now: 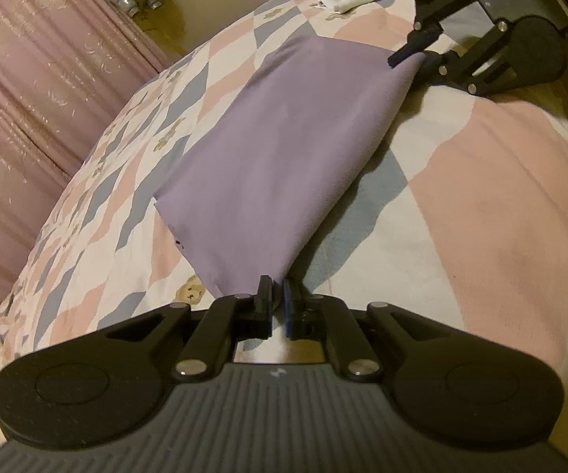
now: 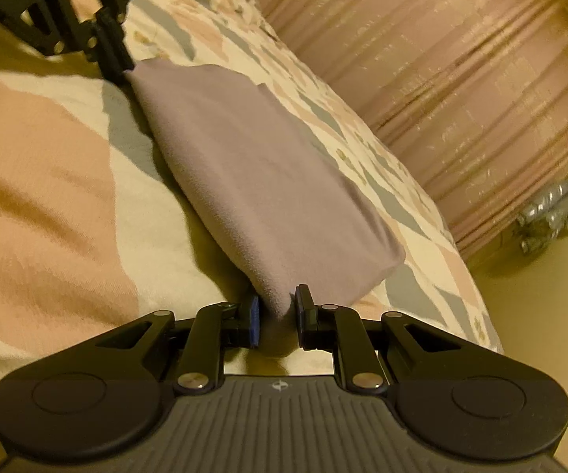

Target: Fold clothes

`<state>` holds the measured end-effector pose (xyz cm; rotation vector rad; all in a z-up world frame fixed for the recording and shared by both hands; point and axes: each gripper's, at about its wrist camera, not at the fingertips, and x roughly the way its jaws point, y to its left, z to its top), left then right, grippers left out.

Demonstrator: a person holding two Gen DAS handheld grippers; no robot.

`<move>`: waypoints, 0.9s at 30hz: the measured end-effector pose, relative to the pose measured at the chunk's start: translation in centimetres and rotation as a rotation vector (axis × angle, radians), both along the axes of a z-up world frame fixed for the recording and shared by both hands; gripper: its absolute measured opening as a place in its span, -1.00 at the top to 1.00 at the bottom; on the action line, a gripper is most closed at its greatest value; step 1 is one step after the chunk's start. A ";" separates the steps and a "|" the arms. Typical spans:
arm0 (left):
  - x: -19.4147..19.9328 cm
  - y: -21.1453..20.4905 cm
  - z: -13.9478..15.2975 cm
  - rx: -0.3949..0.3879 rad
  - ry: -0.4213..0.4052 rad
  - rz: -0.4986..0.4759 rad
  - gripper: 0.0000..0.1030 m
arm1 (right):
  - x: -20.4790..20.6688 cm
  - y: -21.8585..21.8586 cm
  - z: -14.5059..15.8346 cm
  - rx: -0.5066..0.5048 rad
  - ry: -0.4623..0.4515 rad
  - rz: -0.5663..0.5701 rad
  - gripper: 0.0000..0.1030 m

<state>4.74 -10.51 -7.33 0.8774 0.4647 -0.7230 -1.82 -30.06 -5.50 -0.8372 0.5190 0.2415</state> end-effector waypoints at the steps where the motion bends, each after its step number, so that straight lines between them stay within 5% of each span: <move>1: 0.0 0.1 0.0 -0.005 0.003 0.004 0.89 | 0.0 0.0 0.0 0.002 0.000 -0.002 0.70; 27: 0.9 1.4 0.6 -0.106 0.077 0.095 0.89 | 0.2 -0.8 1.0 0.071 -0.019 -0.039 0.71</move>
